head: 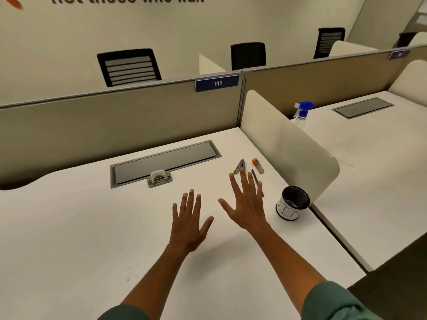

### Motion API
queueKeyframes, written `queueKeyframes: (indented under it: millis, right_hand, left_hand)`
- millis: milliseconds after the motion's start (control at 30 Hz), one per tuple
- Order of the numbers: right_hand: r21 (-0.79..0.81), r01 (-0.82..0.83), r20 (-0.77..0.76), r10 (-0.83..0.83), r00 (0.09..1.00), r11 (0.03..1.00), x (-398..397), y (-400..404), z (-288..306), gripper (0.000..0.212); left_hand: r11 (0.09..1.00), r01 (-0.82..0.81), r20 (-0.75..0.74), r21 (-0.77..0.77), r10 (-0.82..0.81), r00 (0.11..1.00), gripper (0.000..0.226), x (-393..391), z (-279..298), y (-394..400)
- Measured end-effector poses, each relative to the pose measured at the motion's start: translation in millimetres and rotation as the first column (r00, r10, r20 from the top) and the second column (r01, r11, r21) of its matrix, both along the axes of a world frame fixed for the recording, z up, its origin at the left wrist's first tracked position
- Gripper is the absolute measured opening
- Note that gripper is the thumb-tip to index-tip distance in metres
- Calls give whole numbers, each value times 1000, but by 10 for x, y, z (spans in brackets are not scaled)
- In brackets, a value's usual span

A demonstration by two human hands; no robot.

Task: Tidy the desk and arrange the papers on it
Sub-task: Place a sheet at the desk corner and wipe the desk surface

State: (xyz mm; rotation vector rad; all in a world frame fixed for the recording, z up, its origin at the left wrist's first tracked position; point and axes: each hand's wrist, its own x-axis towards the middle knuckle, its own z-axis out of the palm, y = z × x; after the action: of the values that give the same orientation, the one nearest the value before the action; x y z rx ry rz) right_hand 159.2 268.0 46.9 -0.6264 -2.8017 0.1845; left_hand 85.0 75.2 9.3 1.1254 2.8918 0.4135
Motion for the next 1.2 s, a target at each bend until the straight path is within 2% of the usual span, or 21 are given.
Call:
queueKeyframes:
  millis: [467,733,967,1200]
  right_hand:
    - [-41,-197,25,198,980,980,-567,-1407,-79,85]
    - [-129,-270,81,282,956,954,-665,-2030,-335,79]
    - [-301,-278,111,323,940,912,-527,-2428,-633,58]
    - [-335,-330,95,380,920,883,-356,-2788,-956,29]
  left_hand:
    - [975,-222,1,-21,222,975,81,-261,-57,-1617]
    - [951,-309,45,-25,310,950,81,-267,-227,-2389]
    - [931,-364,92,-32,366,926,78,-141,-553,-2910]
    - [928,-369,121,-50,373,920,79,62,-913,-3237]
